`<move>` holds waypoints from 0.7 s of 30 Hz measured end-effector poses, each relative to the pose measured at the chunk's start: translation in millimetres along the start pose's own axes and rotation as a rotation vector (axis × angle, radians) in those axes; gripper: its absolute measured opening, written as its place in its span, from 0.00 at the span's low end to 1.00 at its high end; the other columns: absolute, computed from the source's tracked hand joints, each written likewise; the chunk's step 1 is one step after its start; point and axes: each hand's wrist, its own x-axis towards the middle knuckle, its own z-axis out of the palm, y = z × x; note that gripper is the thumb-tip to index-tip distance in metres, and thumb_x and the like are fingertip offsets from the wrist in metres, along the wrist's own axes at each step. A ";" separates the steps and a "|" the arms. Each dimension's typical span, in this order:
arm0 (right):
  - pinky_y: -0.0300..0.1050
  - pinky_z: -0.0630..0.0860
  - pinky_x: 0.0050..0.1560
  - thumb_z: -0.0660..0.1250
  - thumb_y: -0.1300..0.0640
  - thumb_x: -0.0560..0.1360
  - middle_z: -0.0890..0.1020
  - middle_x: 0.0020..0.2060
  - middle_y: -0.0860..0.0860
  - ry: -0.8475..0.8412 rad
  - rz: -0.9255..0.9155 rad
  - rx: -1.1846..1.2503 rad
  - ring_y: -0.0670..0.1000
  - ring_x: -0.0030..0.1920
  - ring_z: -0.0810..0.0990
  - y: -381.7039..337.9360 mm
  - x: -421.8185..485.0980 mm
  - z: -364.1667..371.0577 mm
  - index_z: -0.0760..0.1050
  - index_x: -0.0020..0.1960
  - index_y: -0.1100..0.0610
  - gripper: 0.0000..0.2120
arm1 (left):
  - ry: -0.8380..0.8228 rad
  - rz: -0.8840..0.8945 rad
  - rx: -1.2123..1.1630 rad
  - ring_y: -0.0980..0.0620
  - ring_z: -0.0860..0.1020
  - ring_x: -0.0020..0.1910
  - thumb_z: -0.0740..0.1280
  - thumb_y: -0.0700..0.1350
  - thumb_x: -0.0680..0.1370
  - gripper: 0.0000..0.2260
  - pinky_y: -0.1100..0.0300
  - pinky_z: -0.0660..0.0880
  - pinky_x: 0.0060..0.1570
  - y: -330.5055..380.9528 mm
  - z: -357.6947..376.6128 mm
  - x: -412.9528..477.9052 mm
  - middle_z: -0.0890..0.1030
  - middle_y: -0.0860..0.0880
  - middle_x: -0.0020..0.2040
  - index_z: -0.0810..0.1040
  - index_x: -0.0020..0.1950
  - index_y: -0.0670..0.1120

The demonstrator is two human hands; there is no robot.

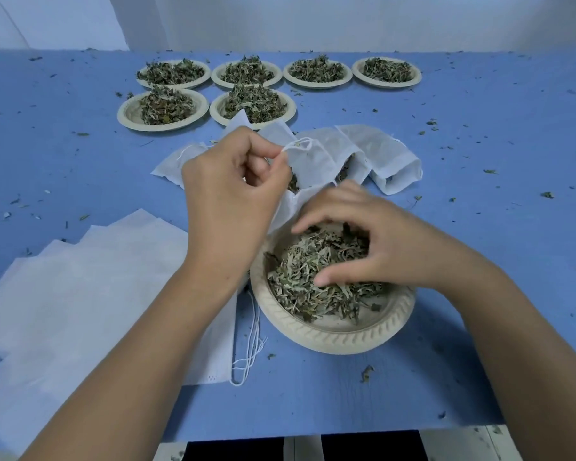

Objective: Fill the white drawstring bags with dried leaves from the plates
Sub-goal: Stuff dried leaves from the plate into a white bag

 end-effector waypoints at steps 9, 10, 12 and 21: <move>0.52 0.73 0.60 0.77 0.61 0.68 0.83 0.48 0.48 0.046 0.058 0.081 0.48 0.53 0.81 3.4 -0.2 -5.2 0.82 0.49 0.57 0.11 | -0.015 0.015 0.006 0.59 0.71 0.29 0.70 0.40 0.76 0.04 0.67 0.71 0.35 0.4 0.3 -1.8 0.76 0.47 0.30 0.79 0.42 0.45; 0.52 0.73 0.61 0.77 0.61 0.68 0.83 0.49 0.48 0.014 0.073 0.077 0.48 0.54 0.80 2.9 -0.5 -6.1 0.82 0.51 0.55 0.13 | -0.014 0.015 0.005 0.59 0.71 0.29 0.70 0.40 0.76 0.03 0.67 0.71 0.35 0.2 0.1 -1.6 0.76 0.47 0.30 0.79 0.42 0.45; 0.48 0.71 0.63 0.78 0.59 0.67 0.81 0.52 0.47 -0.046 0.070 0.040 0.46 0.56 0.78 1.9 -0.4 -4.7 0.81 0.54 0.53 0.16 | -0.013 0.015 0.003 0.59 0.72 0.29 0.70 0.40 0.76 0.03 0.66 0.72 0.35 -0.2 -0.3 -1.3 0.76 0.47 0.30 0.79 0.42 0.44; 0.46 0.72 0.57 0.73 0.64 0.72 0.80 0.46 0.50 0.066 0.024 0.022 0.49 0.52 0.77 3.2 -2.4 -6.3 0.80 0.50 0.59 0.07 | -0.012 0.030 0.010 0.59 0.72 0.29 0.70 0.40 0.76 0.04 0.65 0.72 0.35 -0.8 0.3 -2.0 0.76 0.49 0.30 0.79 0.41 0.46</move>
